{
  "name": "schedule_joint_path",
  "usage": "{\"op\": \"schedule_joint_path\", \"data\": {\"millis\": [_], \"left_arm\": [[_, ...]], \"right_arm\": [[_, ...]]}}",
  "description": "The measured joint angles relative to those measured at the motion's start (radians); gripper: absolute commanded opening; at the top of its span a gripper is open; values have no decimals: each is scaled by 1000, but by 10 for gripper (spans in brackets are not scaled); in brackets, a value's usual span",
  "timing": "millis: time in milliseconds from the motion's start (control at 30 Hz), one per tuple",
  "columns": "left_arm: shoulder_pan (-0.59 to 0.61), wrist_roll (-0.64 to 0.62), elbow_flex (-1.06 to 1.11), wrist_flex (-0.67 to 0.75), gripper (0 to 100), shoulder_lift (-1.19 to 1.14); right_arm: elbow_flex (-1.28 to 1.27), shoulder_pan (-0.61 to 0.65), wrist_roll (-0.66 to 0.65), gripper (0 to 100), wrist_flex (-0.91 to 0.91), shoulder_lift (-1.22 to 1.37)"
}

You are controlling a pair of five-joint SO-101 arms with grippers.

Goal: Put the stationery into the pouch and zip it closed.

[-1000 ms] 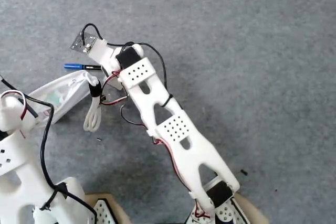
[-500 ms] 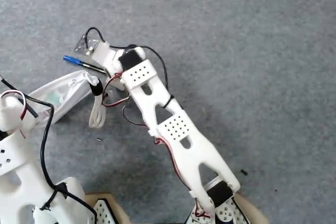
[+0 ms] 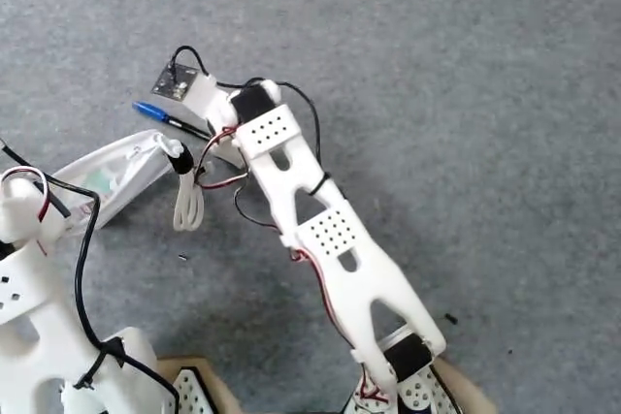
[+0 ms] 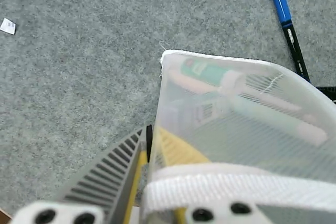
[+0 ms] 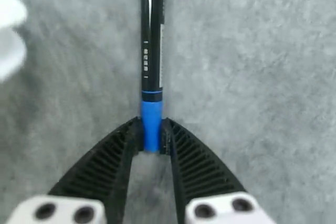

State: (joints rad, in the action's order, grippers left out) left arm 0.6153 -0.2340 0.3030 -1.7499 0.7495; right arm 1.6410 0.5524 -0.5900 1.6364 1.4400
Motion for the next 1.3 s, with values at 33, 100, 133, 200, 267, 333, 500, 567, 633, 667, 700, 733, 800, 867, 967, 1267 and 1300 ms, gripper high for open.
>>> {"op": "schedule_joint_path", "data": {"millis": [33,100,133,200,267,333,500,567,633,667,700,733,800,867,967,1267,1300], "left_arm": [[0,0,0,0,28,0],[0,0,0,0,28,0],[0,0,0,0,28,0],[0,0,0,0,28,0],[0,0,0,0,28,0],[0,0,0,0,28,0],[0,0,0,0,28,0],[0,0,0,0,28,0],[0,0,0,0,28,0],[0,0,0,0,28,0],[0,0,0,0,28,0],[0,0,0,0,28,0],[0,0,0,0,28,0],[-11,0,0,0,28,0],[-57,0,0,-5,28,0],[-186,20,20,-5,28,5],[-201,21,20,-5,28,5]], "right_arm": [[2,-3,0,14,31,-5],[2,-14,-2,13,92,-21],[2,-21,-2,12,103,-29],[0,-37,20,12,118,-54],[0,-60,74,12,121,-89],[-5,-83,110,12,124,-130],[-130,-121,127,12,124,-259],[-221,-129,127,12,124,-325],[-321,-132,130,12,124,-396],[-368,-132,130,12,124,-433],[-417,-132,133,12,124,-468],[-462,-132,133,12,124,-503],[-548,-132,137,12,124,-565],[-623,-132,158,12,124,-614],[-707,-132,193,12,124,-677],[-959,-132,262,12,124,-908],[-1002,-135,264,12,124,-942]]}}
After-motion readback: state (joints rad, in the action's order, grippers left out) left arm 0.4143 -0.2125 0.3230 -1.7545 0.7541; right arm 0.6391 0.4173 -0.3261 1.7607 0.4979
